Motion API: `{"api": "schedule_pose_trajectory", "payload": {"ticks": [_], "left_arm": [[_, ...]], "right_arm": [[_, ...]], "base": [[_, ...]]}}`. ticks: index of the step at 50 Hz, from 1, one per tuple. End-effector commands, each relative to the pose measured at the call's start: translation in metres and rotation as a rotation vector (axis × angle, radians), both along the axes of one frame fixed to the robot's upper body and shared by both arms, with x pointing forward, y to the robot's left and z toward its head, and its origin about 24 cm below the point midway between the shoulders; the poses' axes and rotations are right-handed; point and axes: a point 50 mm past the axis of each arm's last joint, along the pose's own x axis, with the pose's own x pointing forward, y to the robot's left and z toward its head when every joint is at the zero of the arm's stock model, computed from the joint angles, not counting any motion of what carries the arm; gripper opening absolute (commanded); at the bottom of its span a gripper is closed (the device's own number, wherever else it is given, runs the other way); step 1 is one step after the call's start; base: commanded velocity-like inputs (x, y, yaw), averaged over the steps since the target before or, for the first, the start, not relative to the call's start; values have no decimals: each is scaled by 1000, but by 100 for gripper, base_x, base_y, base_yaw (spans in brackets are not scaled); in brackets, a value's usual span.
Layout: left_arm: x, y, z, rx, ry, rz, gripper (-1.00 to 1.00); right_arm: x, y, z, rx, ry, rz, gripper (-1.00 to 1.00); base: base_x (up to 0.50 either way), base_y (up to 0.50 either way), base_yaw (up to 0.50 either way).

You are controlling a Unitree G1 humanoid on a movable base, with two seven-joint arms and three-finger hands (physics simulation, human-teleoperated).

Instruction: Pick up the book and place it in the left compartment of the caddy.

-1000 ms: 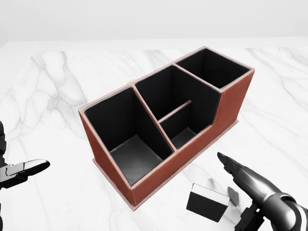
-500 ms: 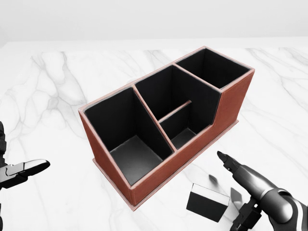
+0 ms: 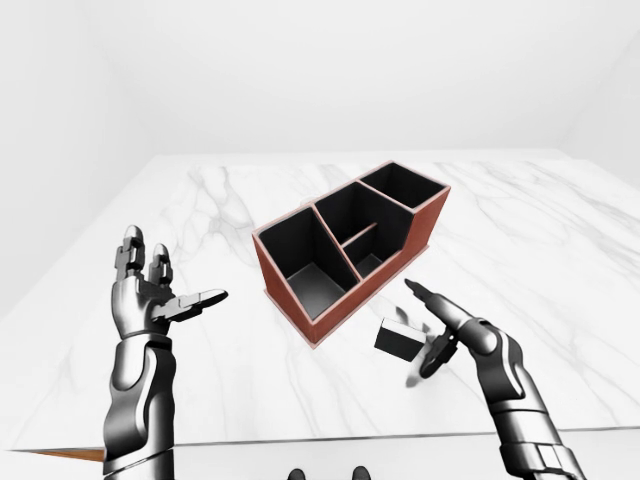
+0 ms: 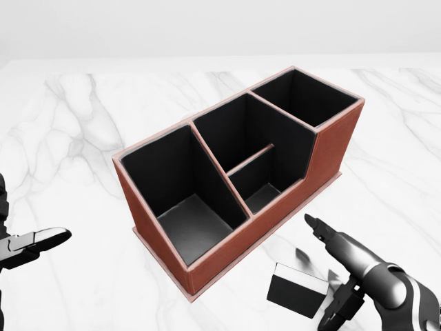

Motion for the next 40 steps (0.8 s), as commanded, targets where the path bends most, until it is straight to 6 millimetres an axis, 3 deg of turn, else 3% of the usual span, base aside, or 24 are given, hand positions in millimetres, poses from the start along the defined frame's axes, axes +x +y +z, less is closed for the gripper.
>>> {"api": "schedule_pose_trajectory", "payload": {"ticks": [1, 34, 35, 36, 37, 38, 40], "left_arm": [[-1, 0, 2, 0, -9, 2, 100], [-1, 2, 3, -5, -14, 7, 100], [-1, 2, 3, -5, -15, 6, 100], [-1, 2, 3, -5, -15, 6, 100], [-1, 2, 3, -5, -13, 5, 100], [-1, 1, 3, -5, -13, 4, 100], [0, 1, 2, -5, -12, 3, 100]], "right_arm": [[3, 4, -7, 14, 15, -6, 100], [7, 9, -24, 55, 60, -34, 100], [8, 9, -22, 63, 43, -42, 28], [8, 9, -22, 64, 42, -42, 28], [8, 10, -23, 61, 49, -36, -60], [8, 11, -23, 62, 47, -35, -100], [8, 11, -21, 59, 41, -31, -100]], "base": [[0, 0, 0], [0, 0, 0], [0, 0, 0], [0, 0, 0], [0, 0, 0], [0, 0, 0], [0, 0, 0]]}}
